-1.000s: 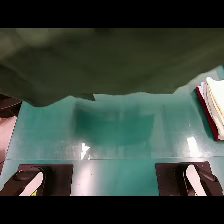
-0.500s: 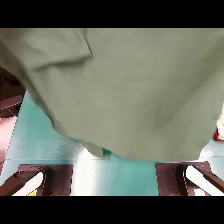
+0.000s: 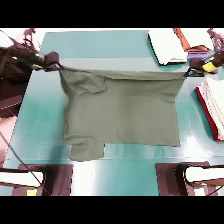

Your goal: Fold the shirts.

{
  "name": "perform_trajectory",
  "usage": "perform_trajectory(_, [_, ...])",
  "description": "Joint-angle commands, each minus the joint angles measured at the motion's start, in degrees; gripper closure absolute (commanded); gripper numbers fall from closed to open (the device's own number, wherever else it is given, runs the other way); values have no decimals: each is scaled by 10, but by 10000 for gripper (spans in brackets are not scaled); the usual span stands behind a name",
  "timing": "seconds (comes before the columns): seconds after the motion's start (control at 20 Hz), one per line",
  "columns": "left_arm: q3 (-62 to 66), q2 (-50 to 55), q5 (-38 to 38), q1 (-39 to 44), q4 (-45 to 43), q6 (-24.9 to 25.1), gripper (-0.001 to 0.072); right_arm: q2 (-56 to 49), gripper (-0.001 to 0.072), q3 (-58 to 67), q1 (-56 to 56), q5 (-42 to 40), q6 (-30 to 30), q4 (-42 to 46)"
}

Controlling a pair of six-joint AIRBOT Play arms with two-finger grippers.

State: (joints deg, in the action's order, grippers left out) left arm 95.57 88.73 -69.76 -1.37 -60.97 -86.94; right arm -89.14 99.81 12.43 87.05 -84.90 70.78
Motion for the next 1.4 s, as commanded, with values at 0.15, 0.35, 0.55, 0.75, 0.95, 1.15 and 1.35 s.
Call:
perform_trajectory(0.15, [0, 71, 73, 0, 25, 31, 684, -110, 690, 105, -6, -19, 1, -17])
perform_trajectory(0.35, [-8, 71, -43, 0, -4, 80, 683, -74, 690, 40, -2, -2, 27, -15])
perform_trajectory(0.55, [-75, 71, -62, 0, -16, 80, 683, -29, 690, -98, -2, -27, 34, 32])
perform_trajectory(0.75, [-143, 71, -59, 0, -17, 80, 683, 1, 689, -191, 5, -60, 33, 27])
perform_trajectory(0.95, [-146, 57, -74, 0, -26, 74, 320, 43, 398, -217, 21, -84, 33, 25])
perform_trajectory(1.15, [-166, -36, -68, 0, -85, 53, 231, 112, 323, -219, 57, -44, 36, 23])
perform_trajectory(1.35, [-336, -191, -71, 0, -103, 34, 231, 196, 323, -287, 69, -49, 45, 22])
